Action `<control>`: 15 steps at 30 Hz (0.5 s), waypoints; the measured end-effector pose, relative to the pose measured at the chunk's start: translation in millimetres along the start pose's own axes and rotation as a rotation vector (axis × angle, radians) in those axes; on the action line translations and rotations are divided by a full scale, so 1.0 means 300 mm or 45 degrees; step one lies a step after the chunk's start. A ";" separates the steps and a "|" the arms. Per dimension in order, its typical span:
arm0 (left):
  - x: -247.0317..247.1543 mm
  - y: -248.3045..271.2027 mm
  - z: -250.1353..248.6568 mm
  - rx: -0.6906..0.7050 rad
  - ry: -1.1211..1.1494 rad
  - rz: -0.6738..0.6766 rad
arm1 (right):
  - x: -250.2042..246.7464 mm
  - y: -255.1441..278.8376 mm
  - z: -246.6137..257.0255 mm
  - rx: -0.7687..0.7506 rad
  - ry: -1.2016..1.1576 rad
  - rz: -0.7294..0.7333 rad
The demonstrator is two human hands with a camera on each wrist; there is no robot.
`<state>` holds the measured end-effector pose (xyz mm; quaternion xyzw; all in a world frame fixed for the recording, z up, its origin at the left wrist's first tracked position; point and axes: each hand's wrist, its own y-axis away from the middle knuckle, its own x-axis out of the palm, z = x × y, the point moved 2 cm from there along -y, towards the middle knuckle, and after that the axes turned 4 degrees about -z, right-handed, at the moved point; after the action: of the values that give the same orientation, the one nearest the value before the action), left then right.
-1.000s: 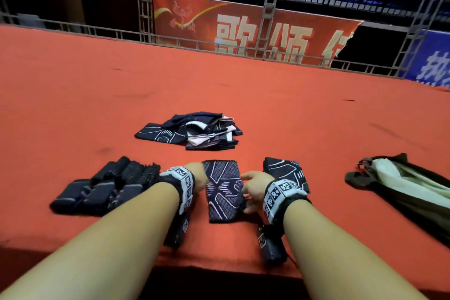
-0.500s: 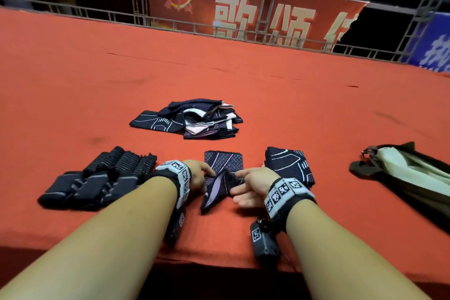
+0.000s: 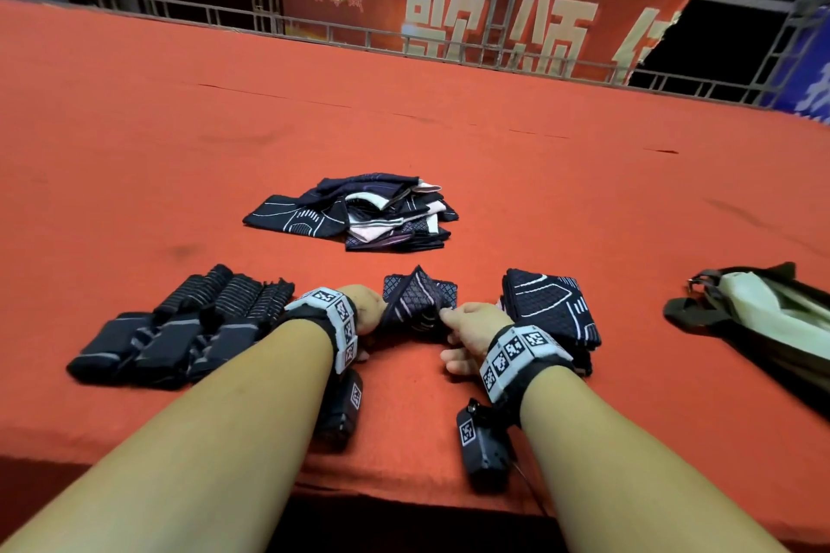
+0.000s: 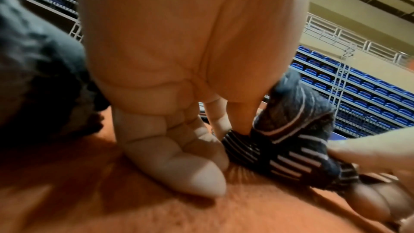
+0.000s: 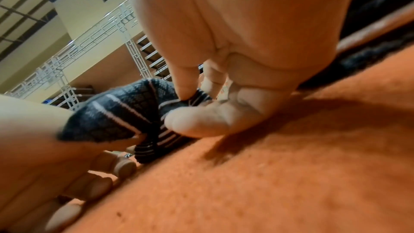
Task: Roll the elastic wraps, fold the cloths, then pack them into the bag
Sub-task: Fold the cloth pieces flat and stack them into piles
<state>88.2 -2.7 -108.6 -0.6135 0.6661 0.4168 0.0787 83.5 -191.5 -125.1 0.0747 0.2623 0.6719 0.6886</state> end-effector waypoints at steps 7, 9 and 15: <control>0.016 0.015 0.015 -0.198 0.466 -0.043 | 0.030 -0.063 0.010 0.127 -0.045 -0.149; 0.017 -0.001 0.008 -0.177 0.403 -0.059 | 0.034 -0.072 0.007 0.114 -0.023 -0.150; 0.030 -0.042 -0.043 0.009 -0.255 -0.199 | 0.027 -0.086 -0.010 0.116 -0.008 -0.096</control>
<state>102.5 -16.7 -111.5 -0.6186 0.6066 0.4662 0.1790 104.8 -186.7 -141.6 0.0983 0.2931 0.6327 0.7100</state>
